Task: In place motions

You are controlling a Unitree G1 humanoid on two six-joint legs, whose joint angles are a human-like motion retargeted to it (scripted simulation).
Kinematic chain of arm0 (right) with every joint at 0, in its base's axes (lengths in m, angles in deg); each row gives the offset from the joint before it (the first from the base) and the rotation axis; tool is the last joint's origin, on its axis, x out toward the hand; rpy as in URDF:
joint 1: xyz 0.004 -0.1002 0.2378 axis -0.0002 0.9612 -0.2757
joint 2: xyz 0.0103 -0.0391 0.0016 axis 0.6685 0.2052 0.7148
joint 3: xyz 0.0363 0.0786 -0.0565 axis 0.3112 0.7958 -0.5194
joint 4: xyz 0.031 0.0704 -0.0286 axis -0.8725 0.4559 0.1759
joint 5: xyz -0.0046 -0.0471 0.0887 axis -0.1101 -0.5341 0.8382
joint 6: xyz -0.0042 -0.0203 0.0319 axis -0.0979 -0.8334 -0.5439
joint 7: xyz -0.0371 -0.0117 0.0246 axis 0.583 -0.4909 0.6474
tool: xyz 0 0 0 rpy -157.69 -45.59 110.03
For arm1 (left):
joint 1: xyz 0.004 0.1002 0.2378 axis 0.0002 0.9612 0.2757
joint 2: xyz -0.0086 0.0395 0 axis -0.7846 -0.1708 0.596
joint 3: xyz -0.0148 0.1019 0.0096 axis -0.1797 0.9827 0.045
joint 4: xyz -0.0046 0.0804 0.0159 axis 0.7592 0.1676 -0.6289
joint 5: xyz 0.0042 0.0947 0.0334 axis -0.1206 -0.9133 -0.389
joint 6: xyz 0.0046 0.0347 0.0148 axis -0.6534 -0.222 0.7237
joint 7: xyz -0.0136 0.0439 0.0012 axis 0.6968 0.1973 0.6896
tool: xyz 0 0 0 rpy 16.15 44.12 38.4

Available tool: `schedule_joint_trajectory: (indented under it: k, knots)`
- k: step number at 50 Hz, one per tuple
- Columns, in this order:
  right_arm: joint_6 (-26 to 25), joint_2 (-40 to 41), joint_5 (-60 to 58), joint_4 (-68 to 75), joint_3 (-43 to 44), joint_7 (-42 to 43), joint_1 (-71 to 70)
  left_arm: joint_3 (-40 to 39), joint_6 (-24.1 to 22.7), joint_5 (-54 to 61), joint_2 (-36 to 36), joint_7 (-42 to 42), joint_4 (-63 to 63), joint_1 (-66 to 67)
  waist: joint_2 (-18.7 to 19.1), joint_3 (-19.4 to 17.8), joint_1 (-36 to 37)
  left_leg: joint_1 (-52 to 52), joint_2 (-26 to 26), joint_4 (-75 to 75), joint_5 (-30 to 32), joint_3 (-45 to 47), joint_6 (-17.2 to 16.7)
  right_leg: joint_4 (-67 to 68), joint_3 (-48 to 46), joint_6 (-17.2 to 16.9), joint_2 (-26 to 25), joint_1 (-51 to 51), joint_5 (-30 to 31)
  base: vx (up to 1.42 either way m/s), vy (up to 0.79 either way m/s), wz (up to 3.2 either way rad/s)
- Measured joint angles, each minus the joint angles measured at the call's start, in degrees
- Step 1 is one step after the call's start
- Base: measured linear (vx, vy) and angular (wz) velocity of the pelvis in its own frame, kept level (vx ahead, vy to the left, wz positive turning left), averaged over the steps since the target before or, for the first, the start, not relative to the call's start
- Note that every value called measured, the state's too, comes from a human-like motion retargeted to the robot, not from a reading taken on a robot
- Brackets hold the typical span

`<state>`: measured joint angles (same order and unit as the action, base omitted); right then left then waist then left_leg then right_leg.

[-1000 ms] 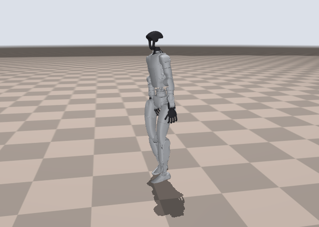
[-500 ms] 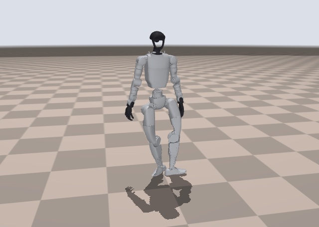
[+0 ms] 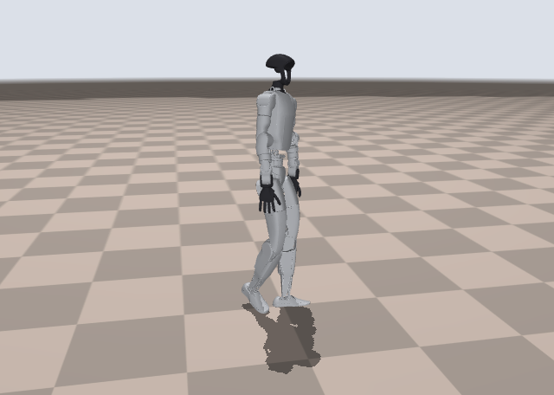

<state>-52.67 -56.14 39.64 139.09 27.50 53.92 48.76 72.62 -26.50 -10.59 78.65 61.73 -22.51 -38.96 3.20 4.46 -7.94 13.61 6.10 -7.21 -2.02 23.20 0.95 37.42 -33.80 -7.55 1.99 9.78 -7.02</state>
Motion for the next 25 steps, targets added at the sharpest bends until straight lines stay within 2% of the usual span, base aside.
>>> schedule_joint_trajectory:
  k: [6,13,16,18,22,25]
  knots:
    - [-0.16,-0.54,-1.35,1.33,-0.56,1.15,0.18,0.49,-1.34,0.88,-0.21,1.88,1.58,-0.32,-2.21,-1.08,-0.41,0.39,-1.88,-0.42,1.54,-6.25,-0.59,-6.76,12.31,0.25,-3.38,4.87,-4.22,0.15,-0.26,1.43]
    - [-0.68,-0.03,0.14,3.06,-0.05,1.65,0.29,-0.74,-0.53,0.24,-0.41,2.55,-2.26,1.55,-4.67,-2.41,-1.78,-1.84,-6.30,0.67,2.21,-13.72,-0.26,-18.77,25.25,3.37,-6.17,4.42,-7.49,0.12,-0.08,1.18]
    - [-0.70,0.03,0.19,4.16,0.16,1.48,0.76,-0.99,0.40,-1.16,-0.44,3.25,-4.50,2.81,-6.45,-2.63,-1.92,-4.14,-9.52,1.40,2.31,-15.89,-0.02,-25.97,25.60,6.86,-5.15,1.16,-4.52,0.13,0.13,0.98]
    - [-0.72,-0.15,-0.27,5.52,0.08,0.95,1.04,-1.66,1.16,-2.51,-0.24,3.72,-5.78,3.78,-7.41,-1.65,1.09,-5.23,-10.70,2.12,2.21,-14.56,-0.19,-28.47,21.00,7.06,-2.28,-0.77,-3.19,0.15,0.21,-0.12]
    - [-2.10,-0.65,-1.87,8.05,0.72,0.26,0.36,-2.60,1.07,-2.91,2.06,5.43,-6.16,6.26,-5.55,-0.40,4.09,-6.20,-10.68,3.43,2.37,-15.35,-0.79,-31.42,17.82,6.28,-1.85,-2.62,-1.75,0.02,0.21,0.17]
    - [-2.74,-0.56,-2.48,8.60,-1.11,1.27,-1.09,-3.80,-0.47,0.10,3.51,3.89,-6.09,8.39,-3.47,0.65,2.76,-5.93,-10.31,3.70,2.20,-16.17,-1.16,-32.77,17.23,6.79,-3.00,-3.17,-1.80,-0.09,0.19,0.28]
